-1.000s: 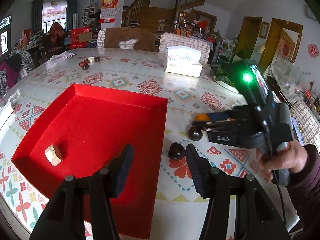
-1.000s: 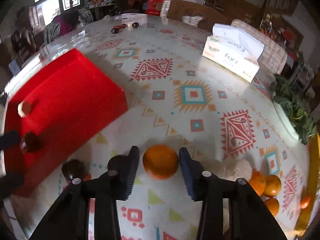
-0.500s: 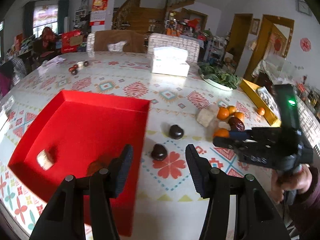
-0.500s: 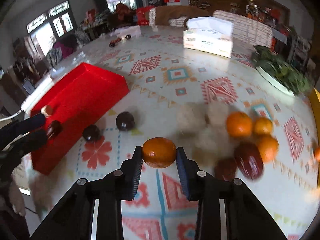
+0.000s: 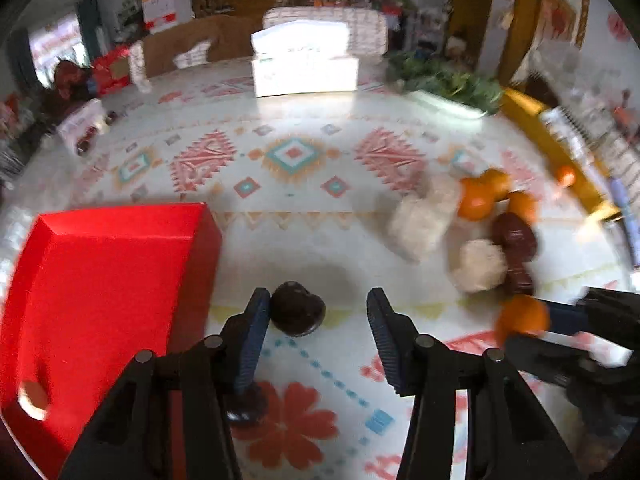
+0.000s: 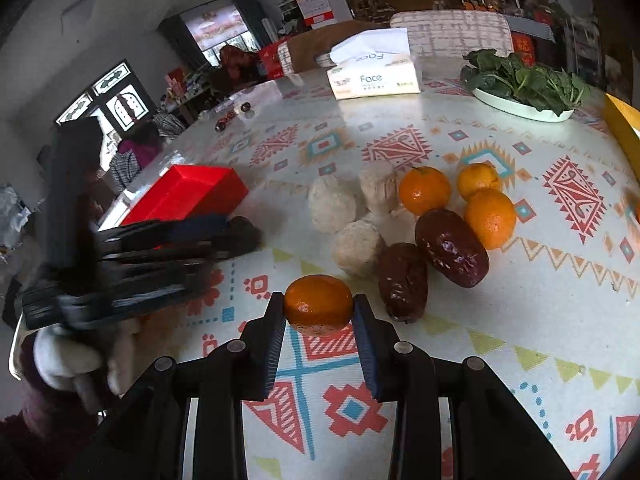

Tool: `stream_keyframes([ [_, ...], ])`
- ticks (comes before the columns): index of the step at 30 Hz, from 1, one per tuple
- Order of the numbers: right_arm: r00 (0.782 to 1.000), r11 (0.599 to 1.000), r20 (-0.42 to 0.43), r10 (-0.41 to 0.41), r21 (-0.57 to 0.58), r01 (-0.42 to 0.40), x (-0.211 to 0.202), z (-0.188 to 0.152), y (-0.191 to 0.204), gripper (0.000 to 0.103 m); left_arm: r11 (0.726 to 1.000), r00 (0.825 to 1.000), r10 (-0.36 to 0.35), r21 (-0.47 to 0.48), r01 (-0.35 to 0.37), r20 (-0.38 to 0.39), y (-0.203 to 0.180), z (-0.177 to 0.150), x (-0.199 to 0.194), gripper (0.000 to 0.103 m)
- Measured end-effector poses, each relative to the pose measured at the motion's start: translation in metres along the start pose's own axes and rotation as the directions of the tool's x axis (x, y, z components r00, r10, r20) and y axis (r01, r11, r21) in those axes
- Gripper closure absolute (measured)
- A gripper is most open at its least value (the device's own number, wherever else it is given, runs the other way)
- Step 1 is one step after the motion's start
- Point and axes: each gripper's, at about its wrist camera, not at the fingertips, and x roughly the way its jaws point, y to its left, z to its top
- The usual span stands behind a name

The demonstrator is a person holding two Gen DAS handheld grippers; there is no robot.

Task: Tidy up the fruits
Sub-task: 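Carry the orange into the red tray with the right tool while the left tool drops the dark fruit there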

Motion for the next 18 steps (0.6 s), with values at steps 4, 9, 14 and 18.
stream_keyframes([
  [4, 1.0, 1.0, -0.001, 0.007, 0.0, -0.007, 0.0, -0.001, 0.001, 0.066, 0.999, 0.999, 0.048, -0.019, -0.047, 0.006, 0.007, -0.001, -0.002, 0.079],
  [9, 1.0, 1.0, 0.022, 0.009, 0.007, -0.009, -0.003, -0.002, -0.002, 0.066, 0.997, 0.998, 0.03, -0.076, -0.026, 0.051, 0.02, -0.01, -0.022, 0.079],
  [14, 0.999, 1.0, 0.051, 0.018, 0.018, -0.019, -0.007, -0.003, -0.004, 0.066, 0.982, 0.989, 0.009, -0.186, 0.02, 0.151, 0.053, -0.028, -0.072, 0.079],
  [18, 0.996, 0.999, 0.082, 0.036, 0.009, -0.037, -0.013, -0.001, 0.005, 0.066, 0.955, 0.977, 0.05, -0.296, 0.014, 0.207, 0.093, -0.049, -0.108, 0.079],
])
